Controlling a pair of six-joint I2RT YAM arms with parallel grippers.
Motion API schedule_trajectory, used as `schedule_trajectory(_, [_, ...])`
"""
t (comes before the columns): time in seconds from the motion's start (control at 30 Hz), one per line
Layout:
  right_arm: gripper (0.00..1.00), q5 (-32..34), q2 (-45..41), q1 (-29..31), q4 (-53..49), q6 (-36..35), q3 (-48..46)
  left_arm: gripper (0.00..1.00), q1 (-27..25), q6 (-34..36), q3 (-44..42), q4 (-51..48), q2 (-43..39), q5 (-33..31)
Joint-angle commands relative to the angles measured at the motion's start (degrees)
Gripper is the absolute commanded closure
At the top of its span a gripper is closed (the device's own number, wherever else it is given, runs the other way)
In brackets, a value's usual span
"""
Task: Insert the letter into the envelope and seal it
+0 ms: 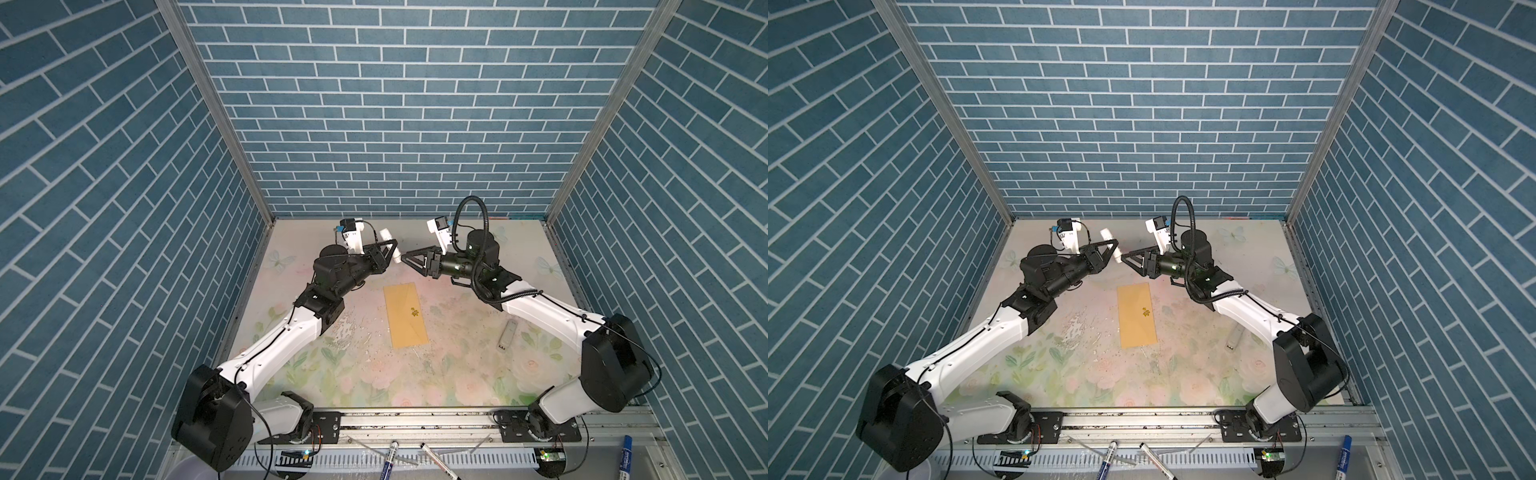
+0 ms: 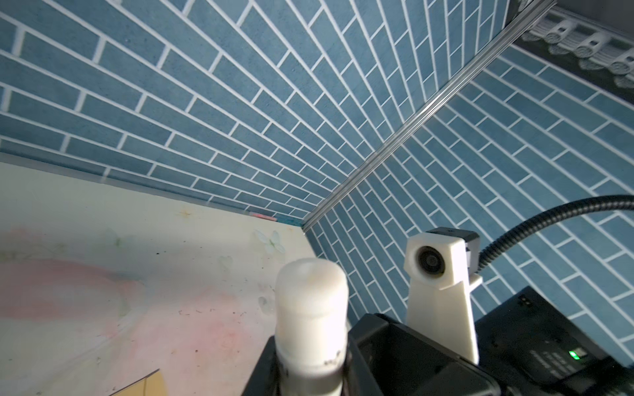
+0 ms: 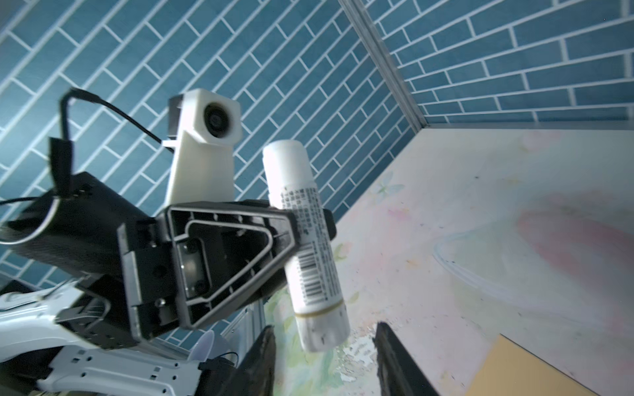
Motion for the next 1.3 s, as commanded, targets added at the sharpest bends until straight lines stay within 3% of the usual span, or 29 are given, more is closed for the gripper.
schedule_trajectory(0.0, [0.51, -5.99, 1.95, 0.12, 13.12, 7.50, -1.75, 1.00, 0.77, -4.93, -1.39, 7.64, 0.08, 3.20])
schedule_trajectory(0.3, [0.53, -7.96, 3.18, 0.16, 13.88, 8.51, -1.46, 1.00, 0.90, -6.75, -1.44, 9.12, -0.05, 3.97])
schedule_trajectory(0.9, [0.83, -6.69, 2.96, 0.12, 14.27, 9.21, -1.22, 1.00, 0.86, -6.68, -2.15, 8.63, 0.45, 4.37])
schedule_trajectory(1.07, [0.91, -3.59, 2.08, 0.13, 9.99, 7.73, -0.48, 1.00, 0.86, -4.94, -2.28, 6.64, 0.23, 3.60])
schedule_trajectory(1.17, [1.00, 0.40, 0.49, 0.11, 3.22, 3.17, 0.28, 1.00, 0.84, -3.84, -2.33, 5.35, 0.10, 3.06])
schedule_trajectory(1.27, [1.00, 6.71, -1.77, 0.45, -5.26, -2.64, 1.35, 1.00, 0.85, -2.94, -2.36, 4.15, 0.04, 2.62])
